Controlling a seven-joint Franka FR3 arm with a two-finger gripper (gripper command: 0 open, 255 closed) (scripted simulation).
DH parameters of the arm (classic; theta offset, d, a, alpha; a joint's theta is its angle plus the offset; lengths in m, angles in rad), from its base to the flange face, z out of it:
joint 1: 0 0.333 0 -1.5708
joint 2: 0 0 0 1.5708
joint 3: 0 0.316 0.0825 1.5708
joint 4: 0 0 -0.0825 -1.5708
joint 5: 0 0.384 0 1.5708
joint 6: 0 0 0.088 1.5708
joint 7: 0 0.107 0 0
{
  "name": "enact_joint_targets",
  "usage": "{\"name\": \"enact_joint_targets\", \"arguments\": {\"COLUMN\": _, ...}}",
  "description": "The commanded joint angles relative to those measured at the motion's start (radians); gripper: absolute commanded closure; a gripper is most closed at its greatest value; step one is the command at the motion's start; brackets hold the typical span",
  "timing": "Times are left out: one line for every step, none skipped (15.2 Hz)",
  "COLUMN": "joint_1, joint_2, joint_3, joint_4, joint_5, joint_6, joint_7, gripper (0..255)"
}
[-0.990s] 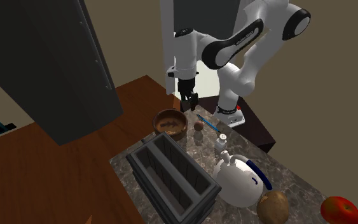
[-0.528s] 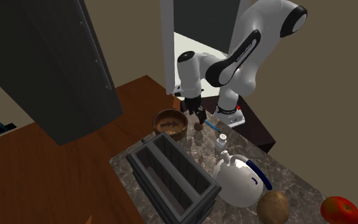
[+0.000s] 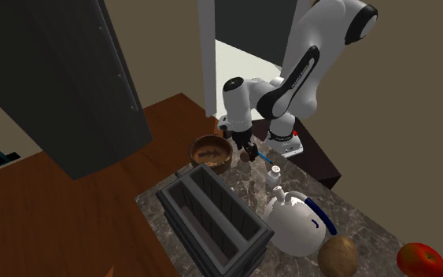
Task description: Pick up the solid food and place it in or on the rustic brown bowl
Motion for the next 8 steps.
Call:
{"name": "enact_joint_targets", "arguments": {"joint_1": 0.003, "joint_2": 0.007, "joint_3": 0.003, "joint_4": -0.007, "joint_5": 0.005, "joint_6": 0.015, "joint_7": -0.001, "gripper": 0}}
{"name": "enact_joint_targets", "arguments": {"joint_1": 0.003, "joint_2": 0.008, "joint_3": 0.003, "joint_4": -0.007, "joint_5": 0.005, "joint_6": 0.015, "joint_7": -0.001, "gripper": 0}}
{"name": "enact_joint_targets", "arguments": {"joint_1": 0.003, "joint_2": 0.008, "joint_3": 0.003, "joint_4": -0.007, "joint_5": 0.005, "joint_6": 0.015, "joint_7": -0.001, "gripper": 0}}
{"name": "enact_joint_targets", "arguments": {"joint_1": 0.003, "joint_2": 0.008, "joint_3": 0.003, "joint_4": -0.007, "joint_5": 0.005, "joint_6": 0.015, "joint_7": -0.001, "gripper": 0}}
{"name": "enact_joint_targets", "arguments": {"joint_1": 0.003, "joint_2": 0.008, "joint_3": 0.003, "joint_4": -0.007, "joint_5": 0.005, "joint_6": 0.015, "joint_7": -0.001, "gripper": 0}}
{"name": "enact_joint_targets", "arguments": {"joint_1": 0.003, "joint_2": 0.008, "joint_3": 0.003, "joint_4": -0.007, "joint_5": 0.005, "joint_6": 0.015, "joint_7": -0.001, "gripper": 0}}
{"name": "enact_joint_targets", "arguments": {"joint_1": 0.003, "joint_2": 0.008, "joint_3": 0.003, "joint_4": -0.007, "joint_5": 0.005, "joint_6": 0.015, "joint_7": -0.001, "gripper": 0}}
{"name": "enact_joint_targets", "arguments": {"joint_1": 0.003, "joint_2": 0.008, "joint_3": 0.003, "joint_4": -0.007, "joint_5": 0.005, "joint_6": 0.015, "joint_7": -0.001, "gripper": 255}}
